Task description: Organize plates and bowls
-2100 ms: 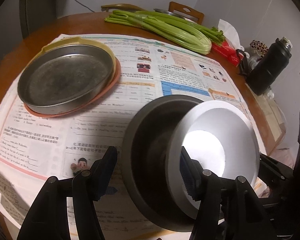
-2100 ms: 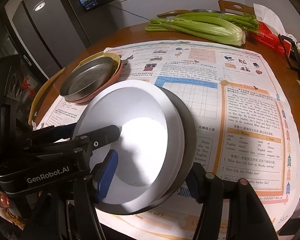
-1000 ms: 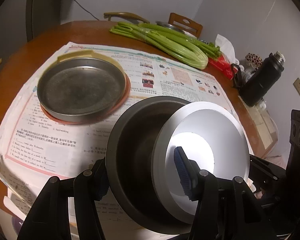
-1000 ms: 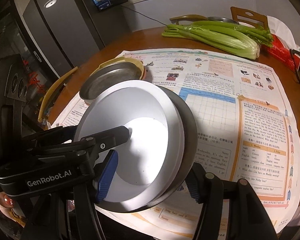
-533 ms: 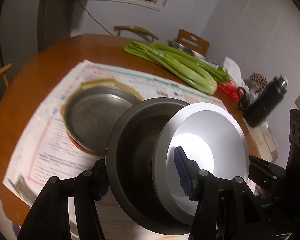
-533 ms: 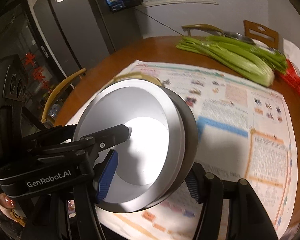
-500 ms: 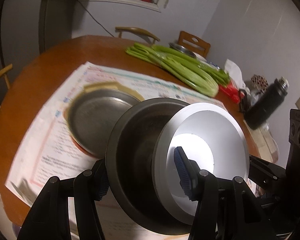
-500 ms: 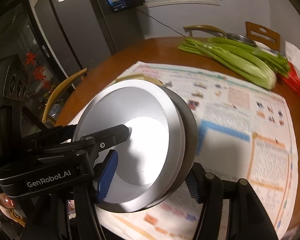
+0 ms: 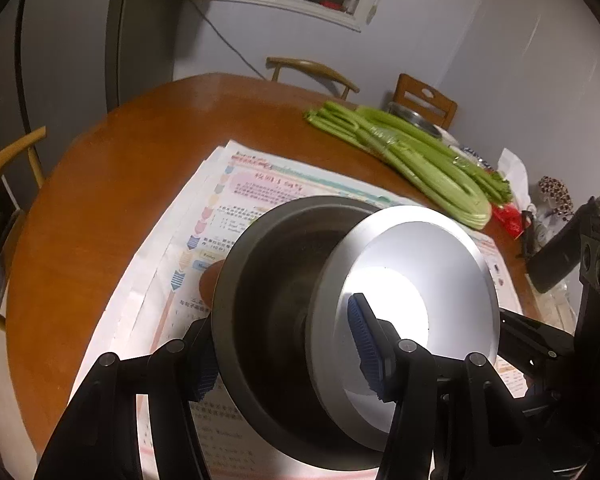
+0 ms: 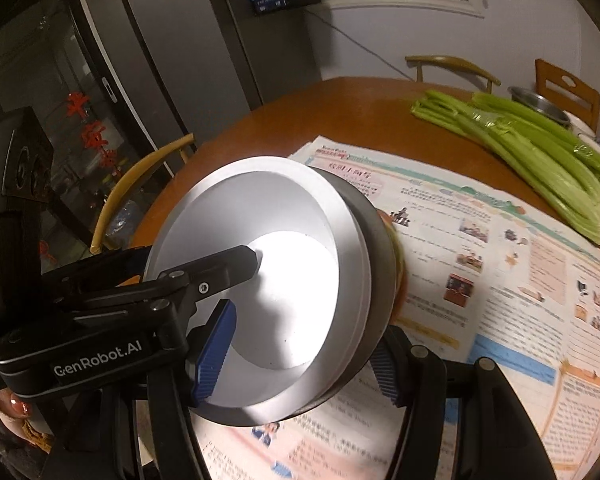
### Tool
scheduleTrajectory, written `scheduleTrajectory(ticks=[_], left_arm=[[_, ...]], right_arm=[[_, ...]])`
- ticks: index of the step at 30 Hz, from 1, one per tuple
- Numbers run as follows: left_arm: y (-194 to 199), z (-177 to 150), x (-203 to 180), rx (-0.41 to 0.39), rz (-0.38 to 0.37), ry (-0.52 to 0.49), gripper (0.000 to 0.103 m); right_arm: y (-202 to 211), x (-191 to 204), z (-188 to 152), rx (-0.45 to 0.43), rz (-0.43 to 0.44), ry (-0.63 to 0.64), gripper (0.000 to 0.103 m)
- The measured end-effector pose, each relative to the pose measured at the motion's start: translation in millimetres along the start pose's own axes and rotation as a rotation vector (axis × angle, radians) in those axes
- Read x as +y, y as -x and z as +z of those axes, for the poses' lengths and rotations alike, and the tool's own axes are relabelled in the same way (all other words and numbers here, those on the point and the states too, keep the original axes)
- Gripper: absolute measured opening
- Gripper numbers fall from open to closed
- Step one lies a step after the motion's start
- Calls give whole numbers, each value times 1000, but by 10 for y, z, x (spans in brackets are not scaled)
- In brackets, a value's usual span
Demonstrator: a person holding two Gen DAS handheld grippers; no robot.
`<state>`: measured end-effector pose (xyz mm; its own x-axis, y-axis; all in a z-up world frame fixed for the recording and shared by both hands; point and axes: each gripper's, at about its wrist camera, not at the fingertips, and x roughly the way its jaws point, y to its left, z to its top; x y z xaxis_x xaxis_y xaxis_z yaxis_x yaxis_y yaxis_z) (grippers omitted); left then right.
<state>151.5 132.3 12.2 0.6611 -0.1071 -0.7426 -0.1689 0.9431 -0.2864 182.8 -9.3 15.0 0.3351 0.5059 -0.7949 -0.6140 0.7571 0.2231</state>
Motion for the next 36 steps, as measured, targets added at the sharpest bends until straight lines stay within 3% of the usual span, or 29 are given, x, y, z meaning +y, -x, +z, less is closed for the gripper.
scheduleTrajectory(ticks=[7,23,29,36], left_arm=[[-151,-2,63,4,0,-3,59],[180,-16,54,-95,88,4,62],[496,-127,37,-172,133,27,63],[828,-522,-27,-246,189,34,67]], right_arm=[[-230,-41,5,31,-28,-15,63],[21,-48,26,-70,-211,13,62],[313,-49,-34,-148,-211,14,62],[655,115,-316,-217,-161,53,62]])
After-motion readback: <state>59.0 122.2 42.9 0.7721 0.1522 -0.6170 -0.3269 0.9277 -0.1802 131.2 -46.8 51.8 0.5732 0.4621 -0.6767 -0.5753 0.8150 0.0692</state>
